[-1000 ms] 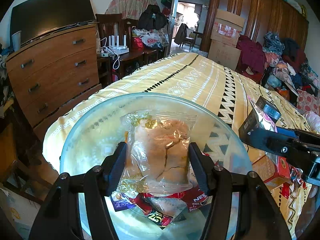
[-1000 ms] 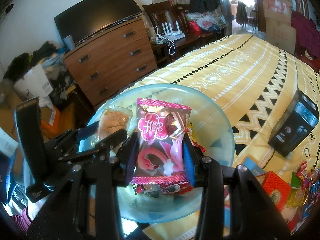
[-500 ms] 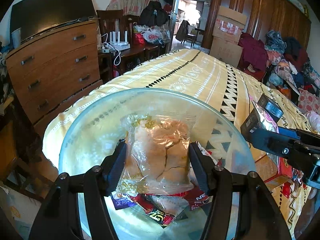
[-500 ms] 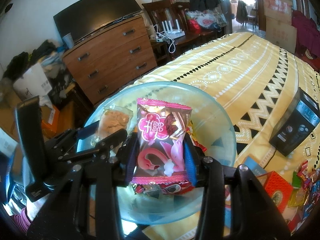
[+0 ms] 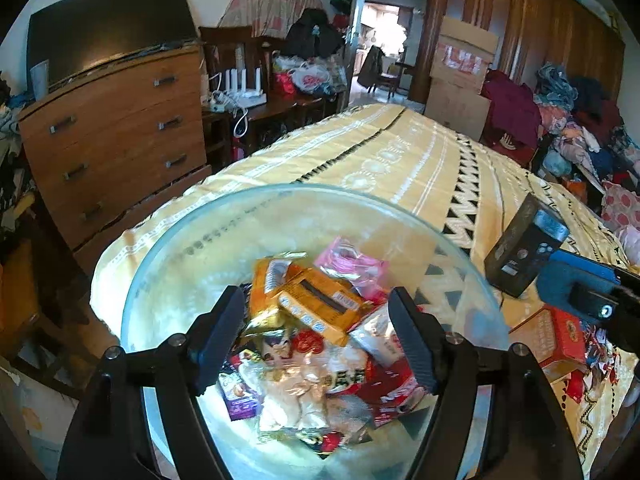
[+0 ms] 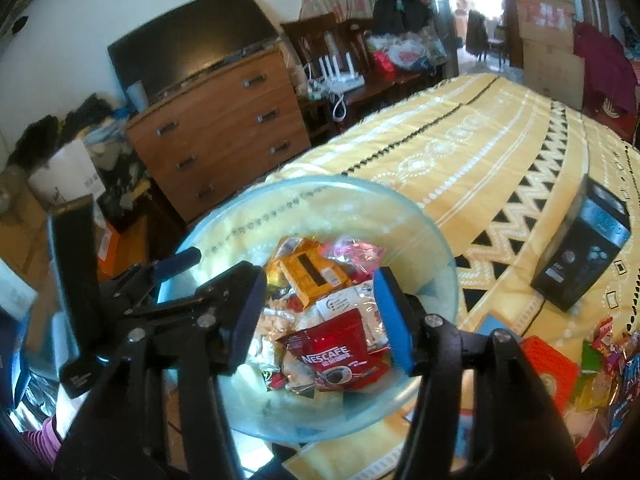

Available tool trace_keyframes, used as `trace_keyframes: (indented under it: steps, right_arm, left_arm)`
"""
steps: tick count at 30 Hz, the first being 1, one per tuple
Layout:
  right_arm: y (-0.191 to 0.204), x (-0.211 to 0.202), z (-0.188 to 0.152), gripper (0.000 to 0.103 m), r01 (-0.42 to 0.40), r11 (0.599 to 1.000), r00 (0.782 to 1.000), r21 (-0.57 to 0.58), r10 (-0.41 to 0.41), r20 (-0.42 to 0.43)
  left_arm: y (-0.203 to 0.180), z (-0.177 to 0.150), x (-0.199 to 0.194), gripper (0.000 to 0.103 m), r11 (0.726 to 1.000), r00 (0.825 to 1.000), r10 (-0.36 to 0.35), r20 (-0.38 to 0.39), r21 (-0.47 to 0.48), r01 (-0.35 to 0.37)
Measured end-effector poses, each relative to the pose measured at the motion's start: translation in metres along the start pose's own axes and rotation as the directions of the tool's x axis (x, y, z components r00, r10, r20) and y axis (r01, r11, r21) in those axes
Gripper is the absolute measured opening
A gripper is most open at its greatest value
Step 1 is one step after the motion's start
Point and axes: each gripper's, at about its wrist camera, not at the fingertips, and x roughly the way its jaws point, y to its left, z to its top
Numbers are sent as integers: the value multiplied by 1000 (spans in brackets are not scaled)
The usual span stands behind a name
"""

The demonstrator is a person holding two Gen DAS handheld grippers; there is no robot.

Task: Organize snacks
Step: 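Move both tools back to the snack pile on the bed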

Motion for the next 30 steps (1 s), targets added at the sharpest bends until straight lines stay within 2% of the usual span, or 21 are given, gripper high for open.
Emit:
trace_keyframes:
  steps: [2,4,5,7,8,9,11,12,15,16,17,19,21,23,27,30]
  right_arm:
    - [-4,-21,-7,58,29,1000,998,-6,-29,51]
    - [-11,-48,-20,61,86,996,990,3,-86,115]
    - [-17,-62,-27,66,114,993,983,15,-115,146]
    - [-33,-94,-48,79,194,979,954,58,-203,219]
    - [-47,-115,-63,88,252,962,929,100,-270,254]
    - [-58,-127,-74,91,286,949,911,134,-313,268]
    - [-87,-151,-103,91,356,910,876,213,-404,263]
    - [-107,-160,-120,91,403,880,858,251,-459,231]
    - [-159,-176,-167,91,472,808,832,352,-540,123]
    - [-173,-179,-182,91,494,786,823,373,-560,90]
    - [-187,-180,-198,91,516,762,814,390,-579,54]
    - [-222,-175,-233,91,546,720,806,428,-591,-34]
    - [-246,-169,-257,91,558,697,808,451,-580,-103]
    - [-276,-154,-281,91,581,679,805,449,-562,-192]
    - [-309,-126,-302,91,595,687,803,417,-534,-266]
    - [-326,-106,-305,94,631,661,776,406,-548,-313]
  left_arm:
    - [-13,3,-10,75,1000,999,-16,38,27,15]
    - [-36,4,-24,75,996,995,-65,79,70,59]
    - [-49,3,-30,76,992,991,-96,93,93,87]
    - [-89,-1,-44,76,974,978,-173,118,171,152]
    - [-107,-4,-49,76,961,970,-211,118,204,185]
    - [-126,-9,-53,76,946,961,-253,112,235,222]
    - [-174,-23,-61,76,899,933,-352,79,307,313]
    - [-194,-30,-64,76,875,921,-386,57,338,346]
    - [-262,-62,-67,77,782,877,-479,-37,437,445]
    - [-284,-76,-65,77,747,858,-509,-76,455,484]
    - [-302,-89,-61,77,721,844,-524,-117,466,513]
    - [-334,-120,-46,77,682,827,-526,-198,482,550]
    - [-351,-144,-28,77,670,824,-503,-261,485,562]
    - [-364,-171,-4,77,671,824,-466,-323,478,567]
    - [-372,-207,42,77,716,846,-372,-381,463,523]
    - [-368,-222,66,77,740,864,-325,-384,466,485]
